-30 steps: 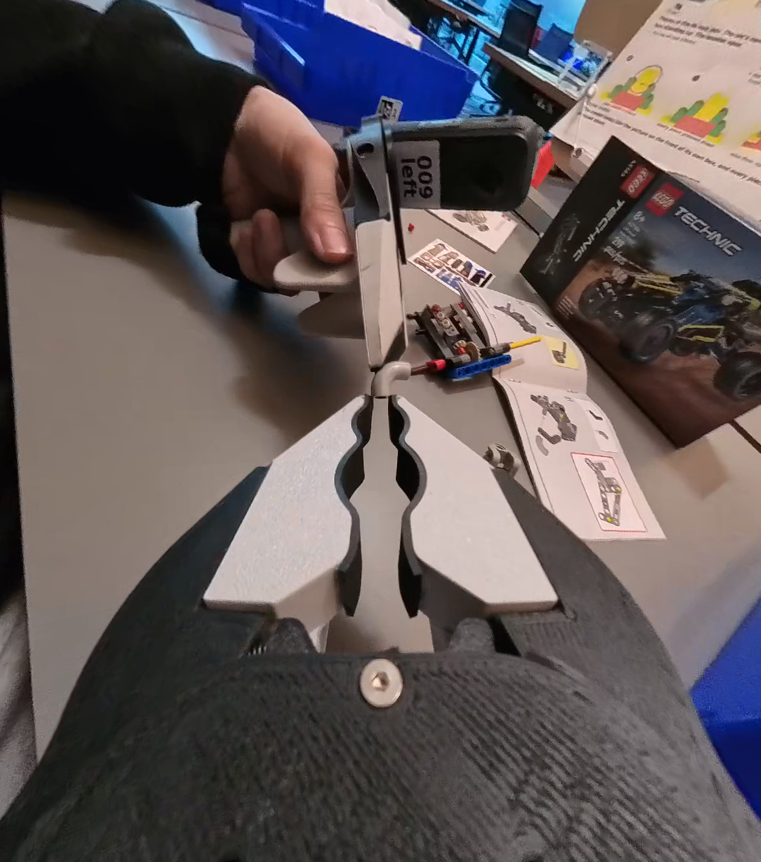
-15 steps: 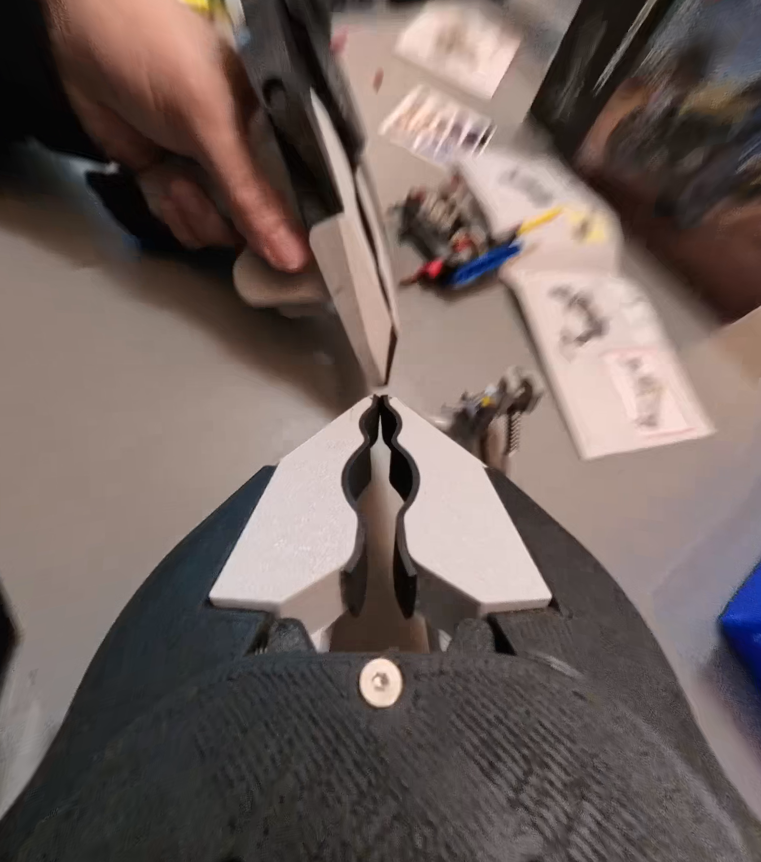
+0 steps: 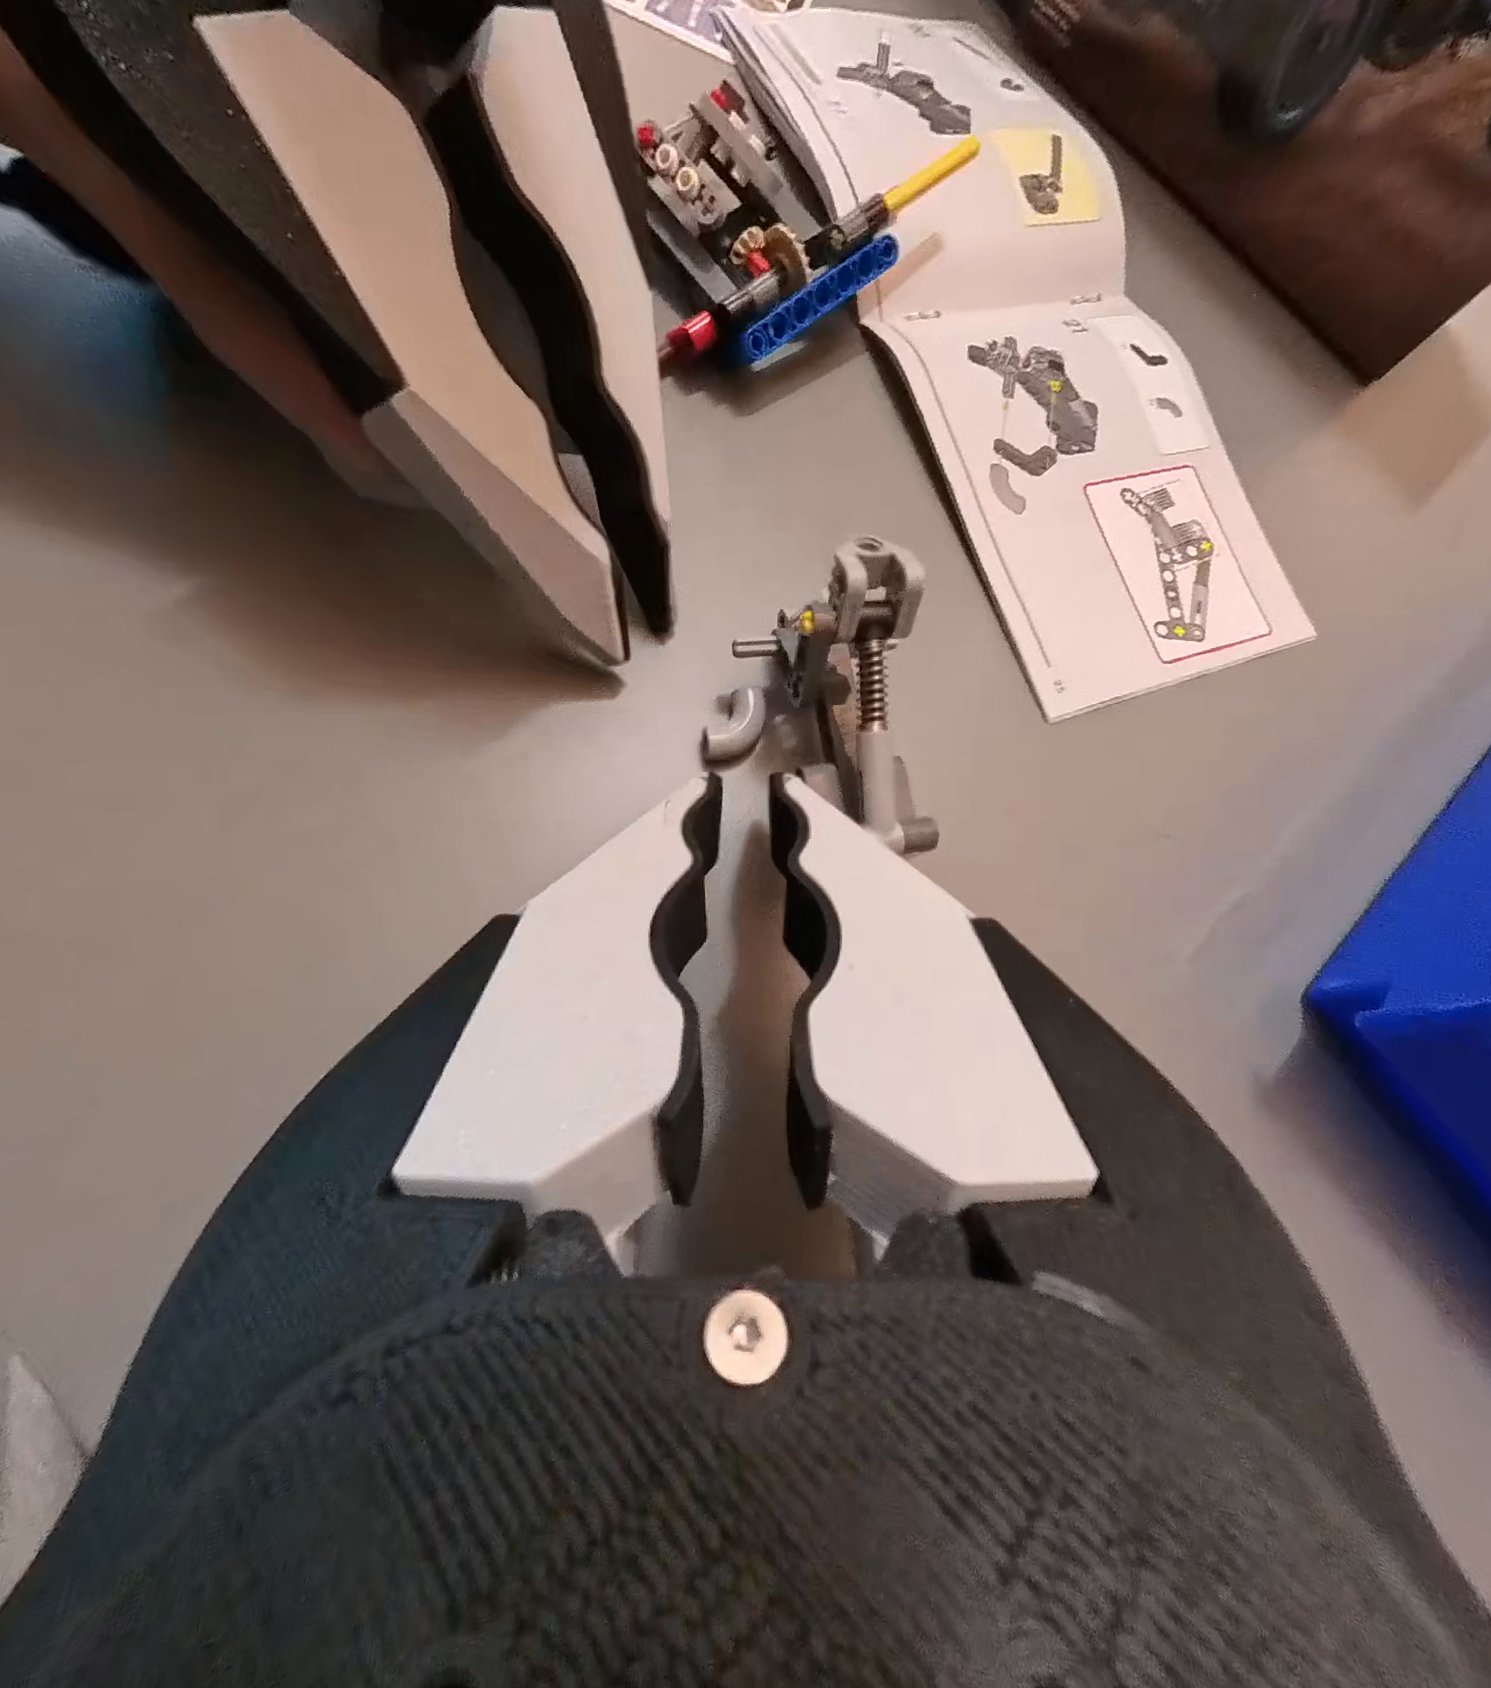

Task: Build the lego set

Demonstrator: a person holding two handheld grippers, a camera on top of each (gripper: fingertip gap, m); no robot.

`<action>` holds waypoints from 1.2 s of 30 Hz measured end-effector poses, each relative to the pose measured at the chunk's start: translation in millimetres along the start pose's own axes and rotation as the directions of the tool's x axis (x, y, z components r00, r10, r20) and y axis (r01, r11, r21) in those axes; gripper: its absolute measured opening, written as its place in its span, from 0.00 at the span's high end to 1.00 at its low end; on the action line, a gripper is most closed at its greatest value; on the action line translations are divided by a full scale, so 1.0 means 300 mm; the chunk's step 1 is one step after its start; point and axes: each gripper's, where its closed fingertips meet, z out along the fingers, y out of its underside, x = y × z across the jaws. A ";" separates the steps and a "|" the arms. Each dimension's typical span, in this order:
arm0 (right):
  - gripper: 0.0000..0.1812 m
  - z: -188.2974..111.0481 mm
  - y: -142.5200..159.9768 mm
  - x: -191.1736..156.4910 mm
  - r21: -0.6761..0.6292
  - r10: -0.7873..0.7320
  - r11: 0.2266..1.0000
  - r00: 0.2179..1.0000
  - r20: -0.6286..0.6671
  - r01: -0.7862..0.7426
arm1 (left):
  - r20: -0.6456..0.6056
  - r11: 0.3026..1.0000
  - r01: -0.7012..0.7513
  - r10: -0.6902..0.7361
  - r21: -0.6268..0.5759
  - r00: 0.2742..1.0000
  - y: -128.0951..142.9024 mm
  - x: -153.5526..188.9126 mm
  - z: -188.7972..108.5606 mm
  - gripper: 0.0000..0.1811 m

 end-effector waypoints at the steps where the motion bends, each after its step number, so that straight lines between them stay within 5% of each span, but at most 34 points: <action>1: 0.94 0.006 -0.005 0.001 0.004 -0.007 1.000 1.000 -0.017 0.007 | -0.003 1.000 0.006 -0.006 0.005 1.000 -0.001 0.001 0.002 0.94; 6: 0.90 0.038 -0.025 -0.018 0.022 0.039 0.999 0.999 -0.019 -0.039 | -0.008 1.000 -0.009 0.009 0.002 1.000 0.007 0.006 -0.005 0.94; 10: 0.97 0.056 -0.015 -0.027 -0.005 0.021 1.000 0.999 -0.027 -0.021 | -0.021 0.999 -0.049 0.049 -0.001 0.999 0.011 0.014 -0.005 0.94; 18: 1.00 0.048 -0.010 -0.046 0.001 0.006 1.000 1.000 0.031 -0.006 | 0.091 0.926 -0.376 0.373 0.023 0.923 -0.008 -0.016 -0.029 0.90; 23: 1.00 0.034 -0.021 -0.065 0.027 0.072 0.997 0.991 0.113 -0.075 | 0.032 0.889 -0.457 0.456 0.020 0.889 0.007 0.029 -0.014 0.85; 30: 1.00 0.028 -0.007 -0.078 -0.007 0.088 0.996 0.983 0.160 -0.088 | 0.083 0.886 -0.464 0.463 -0.013 0.883 -0.004 0.022 0.016 0.90; 36: 0.94 0.023 -0.030 -0.092 0.006 0.150 0.988 0.979 0.138 -0.152 | 0.088 0.952 -0.304 0.306 -0.033 0.948 0.015 0.032 0.009 0.97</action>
